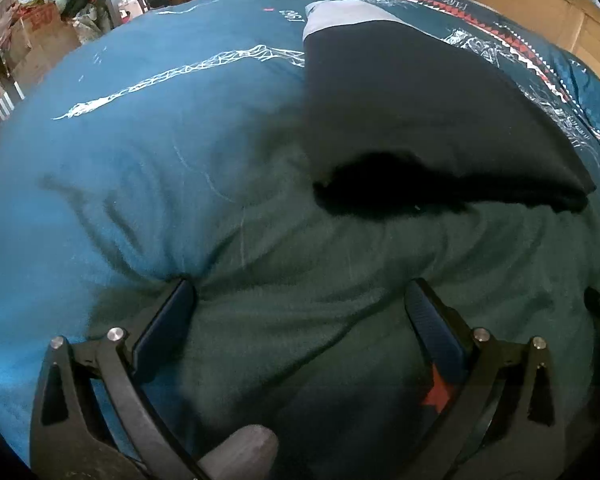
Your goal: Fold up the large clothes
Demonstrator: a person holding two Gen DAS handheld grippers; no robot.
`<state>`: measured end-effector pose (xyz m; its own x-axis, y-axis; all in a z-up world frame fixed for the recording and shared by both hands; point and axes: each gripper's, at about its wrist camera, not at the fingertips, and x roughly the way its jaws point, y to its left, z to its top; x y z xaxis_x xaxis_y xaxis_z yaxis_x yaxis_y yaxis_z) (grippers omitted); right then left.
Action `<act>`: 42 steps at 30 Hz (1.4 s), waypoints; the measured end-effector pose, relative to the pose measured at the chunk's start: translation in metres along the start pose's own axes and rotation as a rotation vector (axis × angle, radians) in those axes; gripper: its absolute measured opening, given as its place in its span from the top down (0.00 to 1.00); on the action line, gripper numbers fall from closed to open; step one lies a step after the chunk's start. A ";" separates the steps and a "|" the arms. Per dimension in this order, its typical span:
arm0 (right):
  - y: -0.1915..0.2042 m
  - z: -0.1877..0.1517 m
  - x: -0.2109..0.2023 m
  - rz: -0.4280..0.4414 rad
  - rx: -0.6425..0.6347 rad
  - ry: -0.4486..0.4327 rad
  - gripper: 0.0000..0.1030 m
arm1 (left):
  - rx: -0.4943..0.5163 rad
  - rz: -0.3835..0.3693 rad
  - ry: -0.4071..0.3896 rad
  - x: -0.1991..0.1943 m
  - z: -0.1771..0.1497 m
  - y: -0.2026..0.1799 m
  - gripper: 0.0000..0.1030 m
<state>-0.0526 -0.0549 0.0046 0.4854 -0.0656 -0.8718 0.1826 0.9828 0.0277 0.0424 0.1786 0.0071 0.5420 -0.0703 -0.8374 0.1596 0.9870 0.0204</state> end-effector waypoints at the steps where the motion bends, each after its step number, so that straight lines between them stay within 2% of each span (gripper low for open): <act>1: -0.001 0.000 0.001 0.004 0.004 0.000 0.00 | 0.001 -0.001 -0.001 0.000 0.000 0.000 0.00; 16: -0.004 0.002 0.003 0.024 0.006 -0.006 0.00 | -0.028 -0.042 -0.059 -0.005 -0.005 0.007 0.00; 42: -0.003 0.002 0.005 0.030 0.012 -0.010 0.00 | -0.022 -0.040 -0.060 -0.003 -0.004 0.008 0.00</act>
<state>-0.0491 -0.0589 0.0016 0.4989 -0.0381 -0.8658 0.1784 0.9822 0.0595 0.0389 0.1871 0.0077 0.5841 -0.1175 -0.8031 0.1641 0.9861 -0.0249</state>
